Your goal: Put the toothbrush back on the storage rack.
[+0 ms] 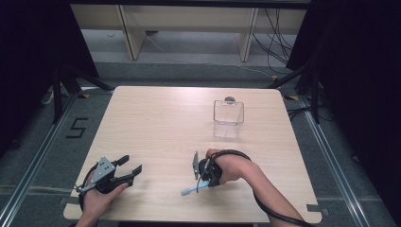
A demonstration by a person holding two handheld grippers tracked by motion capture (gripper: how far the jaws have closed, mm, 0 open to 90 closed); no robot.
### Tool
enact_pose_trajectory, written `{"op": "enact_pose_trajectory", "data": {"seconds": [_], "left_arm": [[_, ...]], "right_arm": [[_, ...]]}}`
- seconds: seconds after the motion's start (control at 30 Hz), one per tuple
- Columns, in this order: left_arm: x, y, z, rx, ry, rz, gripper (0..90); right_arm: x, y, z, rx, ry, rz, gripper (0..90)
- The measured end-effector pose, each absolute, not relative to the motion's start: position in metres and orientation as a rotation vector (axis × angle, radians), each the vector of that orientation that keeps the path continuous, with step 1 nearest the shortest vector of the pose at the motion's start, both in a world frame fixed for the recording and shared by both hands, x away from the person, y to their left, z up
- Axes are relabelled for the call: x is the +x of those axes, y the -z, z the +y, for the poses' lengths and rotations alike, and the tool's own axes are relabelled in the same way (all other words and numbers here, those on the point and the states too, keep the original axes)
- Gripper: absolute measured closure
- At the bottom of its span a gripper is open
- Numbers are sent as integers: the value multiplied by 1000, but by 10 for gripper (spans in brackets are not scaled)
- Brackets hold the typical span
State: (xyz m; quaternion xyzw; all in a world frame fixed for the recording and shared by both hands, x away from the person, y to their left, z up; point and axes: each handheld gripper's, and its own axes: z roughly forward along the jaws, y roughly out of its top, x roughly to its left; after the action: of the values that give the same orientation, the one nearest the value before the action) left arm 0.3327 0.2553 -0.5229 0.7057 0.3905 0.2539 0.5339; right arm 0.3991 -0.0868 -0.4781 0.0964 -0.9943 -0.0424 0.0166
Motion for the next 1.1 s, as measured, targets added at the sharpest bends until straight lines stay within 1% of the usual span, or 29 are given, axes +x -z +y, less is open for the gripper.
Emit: {"op": "enact_pose_trajectory", "data": {"seconds": [0.07, 0.2, 0.3, 0.37, 0.4, 0.5, 0.53, 0.83, 0.9, 0.97, 1.1], "left_arm": [[333, 523, 255, 1681, -604, 932, 312], [333, 523, 255, 1680, -604, 932, 311], [333, 523, 255, 1682, -605, 931, 312], [332, 523, 255, 1681, -606, 930, 312], [332, 523, 255, 1678, -606, 931, 311], [332, 523, 255, 1679, -608, 932, 312], [332, 523, 255, 1682, -609, 930, 312], [332, 523, 255, 1679, -608, 932, 311], [332, 523, 255, 1681, -609, 930, 312], [332, 523, 255, 1683, -610, 931, 312], [332, 523, 255, 1684, -611, 932, 311]], "right_arm": [[401, 479, -85, 336, 148, -3086, 740], [400, 478, -84, 291, 135, -3088, 762], [401, 476, -81, 334, 76, -3091, 781], [400, 478, -81, 289, 112, -3085, 784], [402, 479, -81, 327, 118, -3081, 784], [399, 478, -80, 293, 85, -3086, 786], [400, 478, -80, 333, 91, -3087, 786], [399, 475, -82, 331, 74, -3087, 789], [398, 477, -86, 270, 154, -3074, 789], [397, 470, -89, 224, 139, -3097, 790], [398, 461, -97, 162, 260, -3147, 792]]}}
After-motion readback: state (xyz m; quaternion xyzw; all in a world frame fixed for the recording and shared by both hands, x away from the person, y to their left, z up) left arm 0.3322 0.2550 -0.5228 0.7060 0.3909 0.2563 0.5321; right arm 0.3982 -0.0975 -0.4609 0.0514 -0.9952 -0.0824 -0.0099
